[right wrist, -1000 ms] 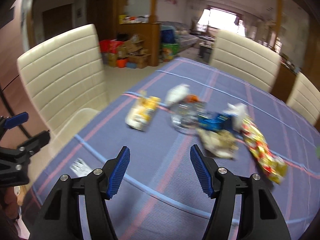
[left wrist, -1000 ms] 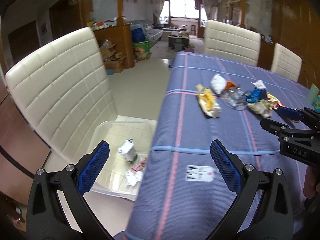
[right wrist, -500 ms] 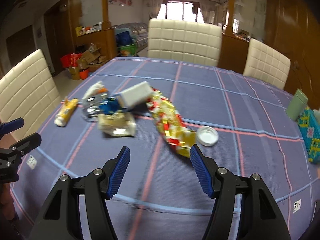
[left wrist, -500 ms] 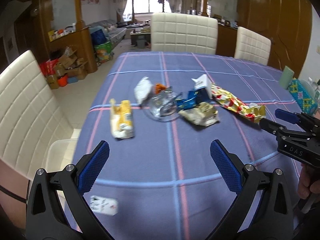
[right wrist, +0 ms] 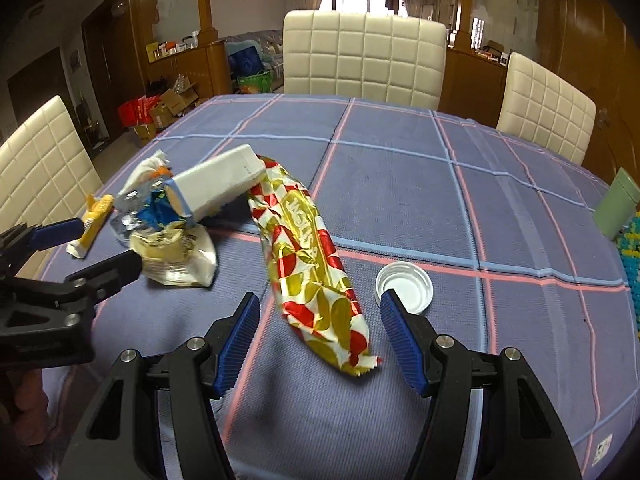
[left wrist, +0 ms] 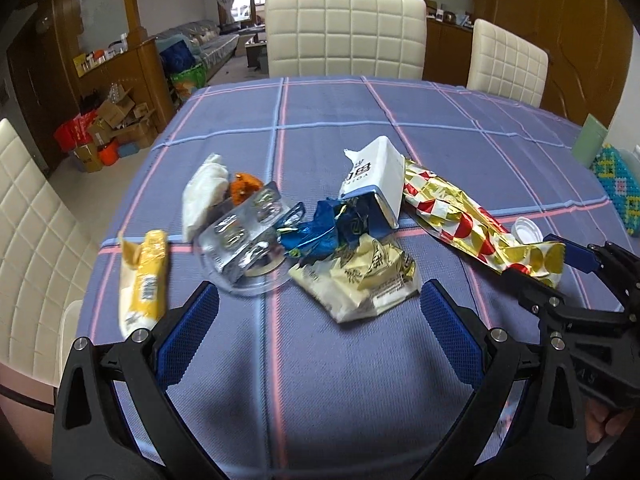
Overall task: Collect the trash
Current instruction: 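Grasp the red-gold wrapper with the right tool while the left tool grasps the beige snack bag, then carry the beige bag and red-gold wrapper to the clear bin and release both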
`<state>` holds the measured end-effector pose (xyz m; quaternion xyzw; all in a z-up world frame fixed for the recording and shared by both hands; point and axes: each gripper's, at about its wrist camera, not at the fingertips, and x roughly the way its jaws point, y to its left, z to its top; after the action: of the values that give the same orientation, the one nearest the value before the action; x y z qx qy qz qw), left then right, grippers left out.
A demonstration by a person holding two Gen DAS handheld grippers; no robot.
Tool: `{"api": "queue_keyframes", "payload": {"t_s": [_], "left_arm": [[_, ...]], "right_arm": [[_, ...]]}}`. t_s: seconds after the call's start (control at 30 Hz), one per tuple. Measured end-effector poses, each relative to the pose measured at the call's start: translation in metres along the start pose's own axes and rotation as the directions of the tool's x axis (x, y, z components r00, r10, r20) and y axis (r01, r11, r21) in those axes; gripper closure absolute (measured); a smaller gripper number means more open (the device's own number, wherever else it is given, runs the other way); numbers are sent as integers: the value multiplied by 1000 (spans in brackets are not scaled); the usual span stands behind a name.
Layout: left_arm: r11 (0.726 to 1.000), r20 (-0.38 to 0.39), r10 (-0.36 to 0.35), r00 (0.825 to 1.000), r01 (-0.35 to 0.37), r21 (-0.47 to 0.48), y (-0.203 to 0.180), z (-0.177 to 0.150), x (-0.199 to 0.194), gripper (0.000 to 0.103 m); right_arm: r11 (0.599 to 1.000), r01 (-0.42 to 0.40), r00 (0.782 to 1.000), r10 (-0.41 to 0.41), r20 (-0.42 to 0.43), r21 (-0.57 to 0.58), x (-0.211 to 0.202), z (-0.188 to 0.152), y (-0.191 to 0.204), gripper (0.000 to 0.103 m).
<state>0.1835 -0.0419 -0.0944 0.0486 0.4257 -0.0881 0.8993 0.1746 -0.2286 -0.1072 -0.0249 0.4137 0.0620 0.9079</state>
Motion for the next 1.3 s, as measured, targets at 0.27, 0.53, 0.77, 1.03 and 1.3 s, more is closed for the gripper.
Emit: {"api": "queue_keyframes", "payload": {"t_s": [0.27,0.53,0.77,1.03,1.3], "left_arm": [[999,-21,-33,999,33,27,-11,3,20,27],[995,-40,-83,996,85,55,-16,-5,10,73],[993,27,-75,997,72,89,-22,-9,-26,74],[994,82,-67,994,59,94,-19,-19,-59,74],[997,100,-37,994,30,69,-3,-36,-86,74]], "right_arm": [[999,-21,999,23,-48,30,18,-6,-4,57],[1000,-20,1000,20,-16,22,2,-10,6,76],[998,29,999,-32,42,52,-29,-16,4,81],[999,11,998,-14,66,42,-53,-25,16,81],[998,-60,995,61,73,-7,-69,-34,49,81]]}}
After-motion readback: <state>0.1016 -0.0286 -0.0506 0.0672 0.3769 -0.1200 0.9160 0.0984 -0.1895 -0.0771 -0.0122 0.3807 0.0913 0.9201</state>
